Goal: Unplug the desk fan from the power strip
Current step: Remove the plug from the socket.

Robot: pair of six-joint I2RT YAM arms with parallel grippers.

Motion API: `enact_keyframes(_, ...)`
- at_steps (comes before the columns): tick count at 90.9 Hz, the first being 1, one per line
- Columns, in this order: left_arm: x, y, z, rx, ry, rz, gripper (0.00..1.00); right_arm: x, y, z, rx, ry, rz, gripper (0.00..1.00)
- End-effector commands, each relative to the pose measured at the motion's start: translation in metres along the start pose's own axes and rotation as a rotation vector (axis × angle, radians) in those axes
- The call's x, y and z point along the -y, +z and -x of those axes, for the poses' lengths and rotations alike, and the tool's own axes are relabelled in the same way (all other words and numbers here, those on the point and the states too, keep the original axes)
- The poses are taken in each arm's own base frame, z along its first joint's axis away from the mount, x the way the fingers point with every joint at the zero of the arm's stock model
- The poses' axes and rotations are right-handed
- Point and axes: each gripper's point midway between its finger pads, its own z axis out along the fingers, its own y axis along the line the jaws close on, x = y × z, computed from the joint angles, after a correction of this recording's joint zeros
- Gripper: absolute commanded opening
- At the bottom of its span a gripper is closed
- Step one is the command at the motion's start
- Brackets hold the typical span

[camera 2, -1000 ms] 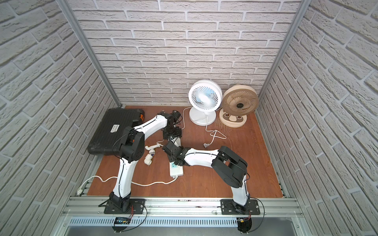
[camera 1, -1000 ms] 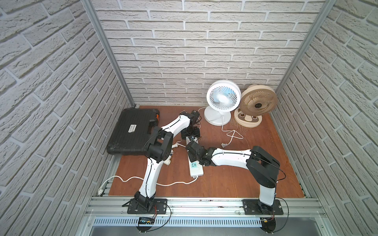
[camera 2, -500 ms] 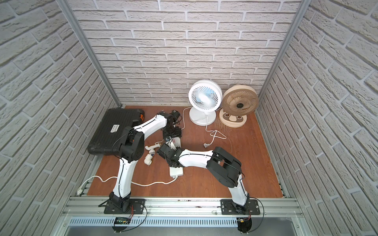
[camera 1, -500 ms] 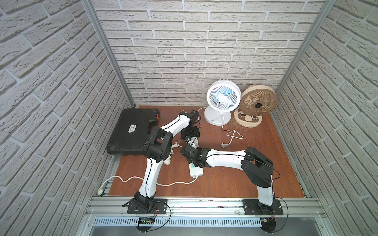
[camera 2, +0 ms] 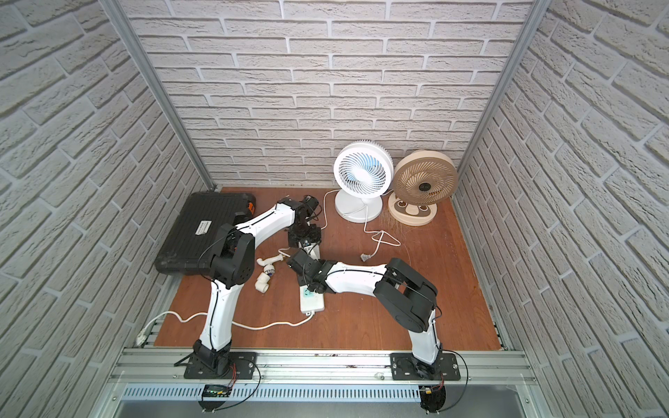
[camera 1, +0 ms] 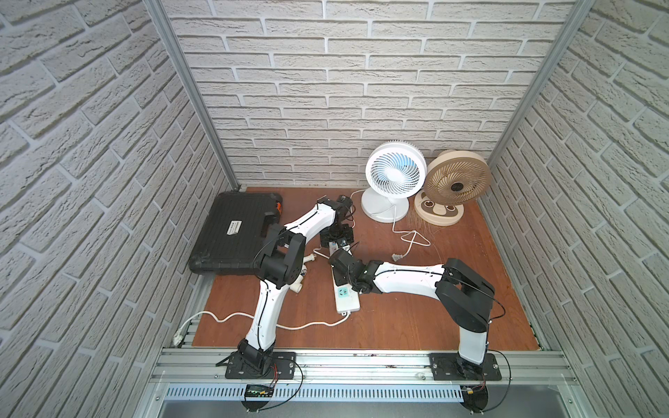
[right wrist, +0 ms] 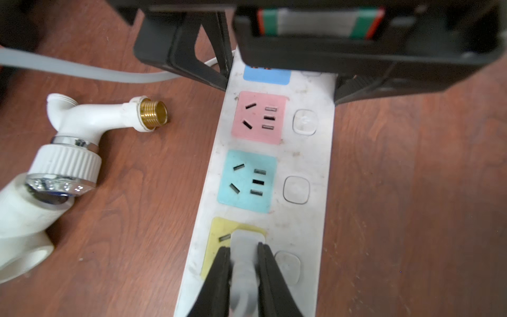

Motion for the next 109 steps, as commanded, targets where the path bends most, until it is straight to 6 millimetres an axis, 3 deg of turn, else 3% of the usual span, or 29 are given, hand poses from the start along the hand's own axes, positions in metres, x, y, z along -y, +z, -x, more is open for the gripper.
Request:
enact_keyframes(1, -0.045, 0.060, -0.072, -0.321, -0.068, 0.152, 0.00, 0.003, -0.004, 0.010, 0.006, 0.096, 0.050, 0.03)
enact_keyframes(40, -0.043, 0.061, -0.071, -0.320, -0.065, 0.149, 0.00, -0.003, -0.004, 0.009, -0.002, 0.053, 0.021, 0.03)
enact_keyframes(78, -0.042, 0.061, -0.070, -0.313, -0.057, 0.160, 0.00, -0.019, -0.012, 0.016, 0.049, -0.136, -0.116, 0.03)
enact_keyframes(109, -0.041, 0.058, -0.068, -0.306, -0.048, 0.163, 0.00, -0.018, -0.017, 0.020, 0.065, -0.128, -0.114, 0.03)
